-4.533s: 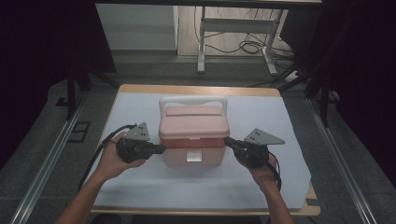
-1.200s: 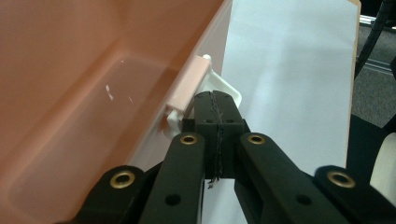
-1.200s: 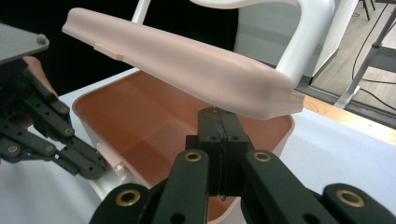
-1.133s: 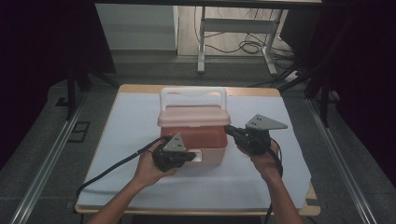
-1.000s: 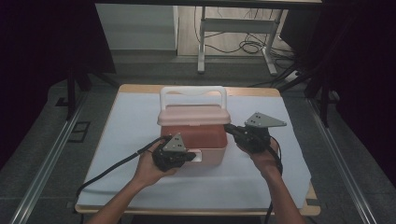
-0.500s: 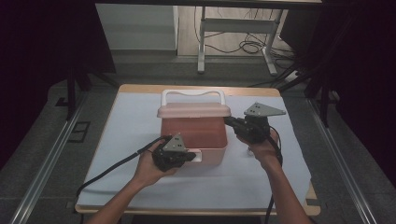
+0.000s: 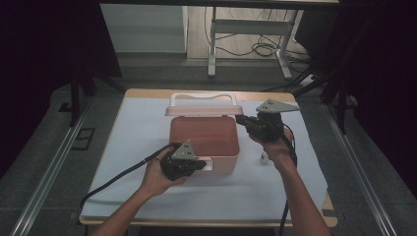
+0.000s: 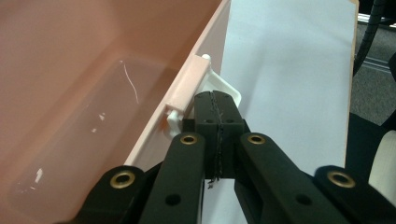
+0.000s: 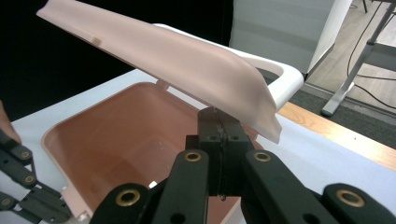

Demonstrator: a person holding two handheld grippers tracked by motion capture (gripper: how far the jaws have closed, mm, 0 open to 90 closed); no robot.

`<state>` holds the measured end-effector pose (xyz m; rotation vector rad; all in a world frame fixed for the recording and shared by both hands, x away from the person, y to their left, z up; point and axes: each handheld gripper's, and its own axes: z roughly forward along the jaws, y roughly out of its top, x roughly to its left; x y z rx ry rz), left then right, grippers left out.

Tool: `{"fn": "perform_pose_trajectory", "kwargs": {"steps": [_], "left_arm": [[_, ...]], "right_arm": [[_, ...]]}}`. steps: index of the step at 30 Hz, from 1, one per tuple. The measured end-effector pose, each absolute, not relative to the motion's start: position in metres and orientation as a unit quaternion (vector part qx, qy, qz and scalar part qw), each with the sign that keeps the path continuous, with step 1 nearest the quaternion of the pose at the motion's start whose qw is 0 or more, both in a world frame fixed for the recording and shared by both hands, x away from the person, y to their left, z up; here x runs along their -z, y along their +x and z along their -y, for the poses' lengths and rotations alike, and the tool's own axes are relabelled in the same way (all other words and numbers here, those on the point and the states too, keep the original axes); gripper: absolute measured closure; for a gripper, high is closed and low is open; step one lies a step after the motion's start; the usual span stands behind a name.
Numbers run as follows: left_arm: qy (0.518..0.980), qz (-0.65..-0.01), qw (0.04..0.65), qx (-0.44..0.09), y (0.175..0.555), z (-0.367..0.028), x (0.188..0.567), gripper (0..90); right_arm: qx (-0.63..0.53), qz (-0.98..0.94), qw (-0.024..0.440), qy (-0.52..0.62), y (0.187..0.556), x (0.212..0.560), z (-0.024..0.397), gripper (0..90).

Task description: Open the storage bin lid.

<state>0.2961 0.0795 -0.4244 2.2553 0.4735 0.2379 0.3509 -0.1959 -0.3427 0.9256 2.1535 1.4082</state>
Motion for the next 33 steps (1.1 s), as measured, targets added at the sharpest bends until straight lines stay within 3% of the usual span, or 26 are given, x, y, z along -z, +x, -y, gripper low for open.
{"fn": "perform_pose_trajectory", "kwargs": {"steps": [33], "left_arm": [[0.892, -0.184, 0.401, -0.098, 0.295, -0.079, 0.425, 90.0]], "right_arm": [[-0.483, -0.775, 0.214, 0.348, 0.379, 0.335, 0.194, 90.0]]}}
